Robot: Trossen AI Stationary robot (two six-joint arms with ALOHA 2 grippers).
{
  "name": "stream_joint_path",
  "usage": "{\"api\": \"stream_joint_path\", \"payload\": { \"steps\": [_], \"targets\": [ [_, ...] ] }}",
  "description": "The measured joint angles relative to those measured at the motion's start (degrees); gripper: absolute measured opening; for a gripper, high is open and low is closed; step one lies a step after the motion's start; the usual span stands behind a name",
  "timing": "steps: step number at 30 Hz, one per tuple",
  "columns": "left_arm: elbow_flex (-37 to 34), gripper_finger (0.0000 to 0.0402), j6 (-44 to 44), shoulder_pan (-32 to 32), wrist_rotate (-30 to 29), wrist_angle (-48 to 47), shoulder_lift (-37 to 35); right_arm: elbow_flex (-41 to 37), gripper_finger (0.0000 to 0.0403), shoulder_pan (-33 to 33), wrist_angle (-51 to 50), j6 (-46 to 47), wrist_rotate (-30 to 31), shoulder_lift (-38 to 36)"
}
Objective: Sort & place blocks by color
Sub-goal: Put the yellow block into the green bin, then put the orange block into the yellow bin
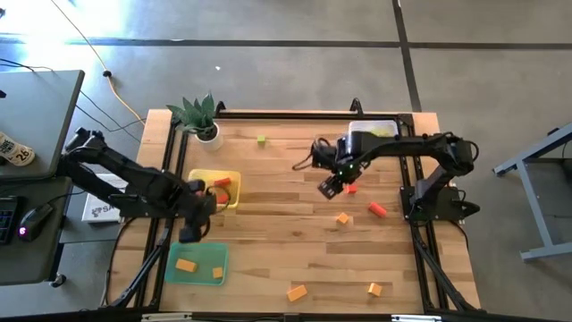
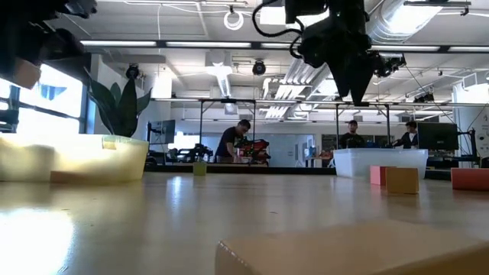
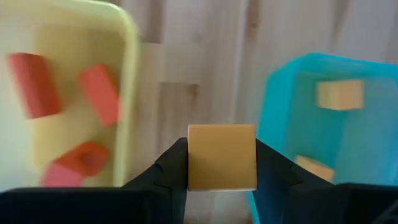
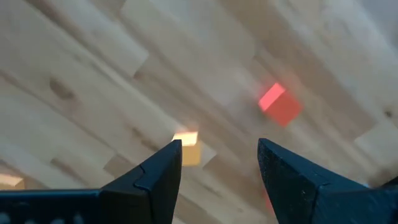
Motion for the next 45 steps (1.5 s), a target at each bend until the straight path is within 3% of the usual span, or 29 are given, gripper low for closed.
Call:
{"api": "stream_joint_path", "payload": {
  "steps": [10,21,26,35,45],
  "targets": [
    [-3.0,0.0116,-12.6,-12.2,0.0,7.7,0.2,0.0,0.0197,12.4,-3.8,10.2,1.9,0.0],
    [-3.0,0.0118,-16.7,-21.6,0.4,15.5,4.5,-0.6,0.0197,23.1,-3.9,20.5,3.1,0.0],
    [-3.0,0.0128,-17.3,-23.6,1.0,17.2,8.7,-3.0,0.0197,27.8,-3.9,27.8,3.1,0.0],
    [-3.0,0.0192,-17.9,-24.5,5.8,19.1,11.9,-8.4,0.0197,34.4,-5.0,38.7,3.4,0.0],
    [-2.9,0.0204,-16.8,-24.6,6.0,19.1,11.4,-16.0,0.0197,34.0,-6.3,33.4,3.2,0.0]
  ]
}}
